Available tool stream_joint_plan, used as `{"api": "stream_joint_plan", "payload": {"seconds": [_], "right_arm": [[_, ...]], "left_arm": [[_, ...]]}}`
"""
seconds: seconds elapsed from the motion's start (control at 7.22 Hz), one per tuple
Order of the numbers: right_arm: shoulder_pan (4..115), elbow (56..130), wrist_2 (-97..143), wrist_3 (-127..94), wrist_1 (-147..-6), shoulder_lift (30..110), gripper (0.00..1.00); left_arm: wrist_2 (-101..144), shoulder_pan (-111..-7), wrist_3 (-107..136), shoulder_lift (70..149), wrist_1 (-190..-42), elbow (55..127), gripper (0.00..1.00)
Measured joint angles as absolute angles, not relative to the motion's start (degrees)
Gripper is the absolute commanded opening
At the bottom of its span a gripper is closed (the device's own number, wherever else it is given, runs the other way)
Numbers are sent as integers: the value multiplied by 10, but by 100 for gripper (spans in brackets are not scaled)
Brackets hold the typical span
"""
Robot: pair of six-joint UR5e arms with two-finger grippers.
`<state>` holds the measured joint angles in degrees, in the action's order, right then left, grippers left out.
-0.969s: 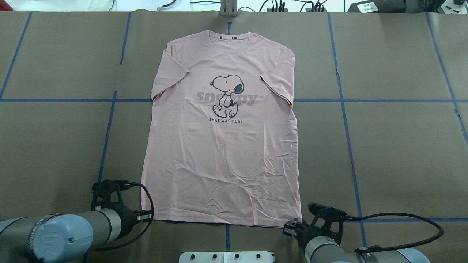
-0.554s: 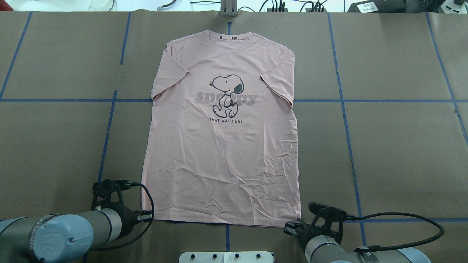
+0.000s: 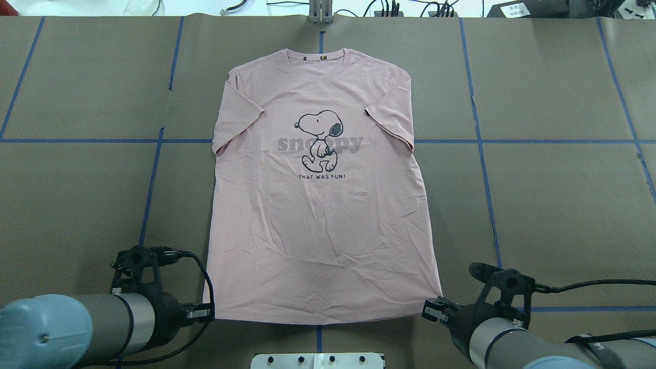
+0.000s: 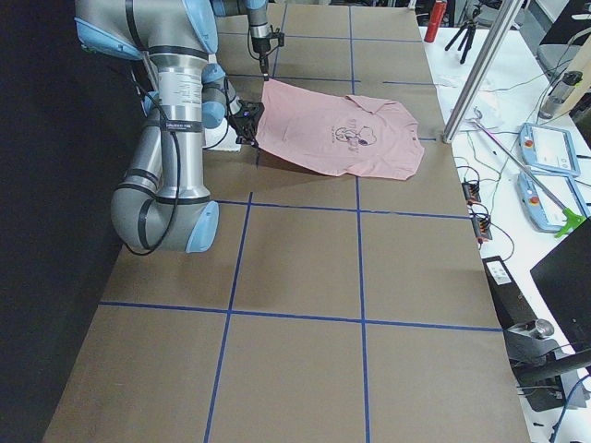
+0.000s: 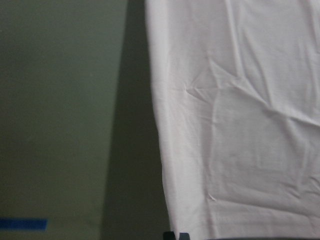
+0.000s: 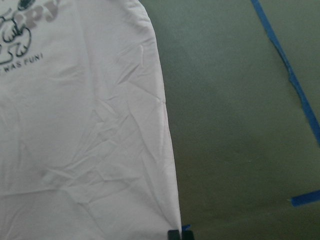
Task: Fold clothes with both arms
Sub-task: 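Lift the hem with both grippers and fold it toward the collar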
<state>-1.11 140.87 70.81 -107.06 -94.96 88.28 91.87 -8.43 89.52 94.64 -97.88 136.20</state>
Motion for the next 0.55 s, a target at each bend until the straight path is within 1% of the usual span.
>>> {"api": "stream_joint_plan", "payload": {"seconds": [0.14, 0.28, 0.42, 0.55], "right_arm": [[-8, 1484, 731, -1070, -1020, 880, 0], [4, 1541, 767, -1069, -1080, 865, 0], [24, 1565, 799, -1062, -1114, 851, 0], [46, 1567, 815, -1034, -1127, 834, 0]], "left_arm": [[948, -89, 895, 956, -899, 1447, 0], [984, -113, 895, 980, -826, 1515, 0], [1017, -145, 890, 1010, -779, 1545, 0], [1033, -169, 861, 1036, -757, 1542, 0]]}}
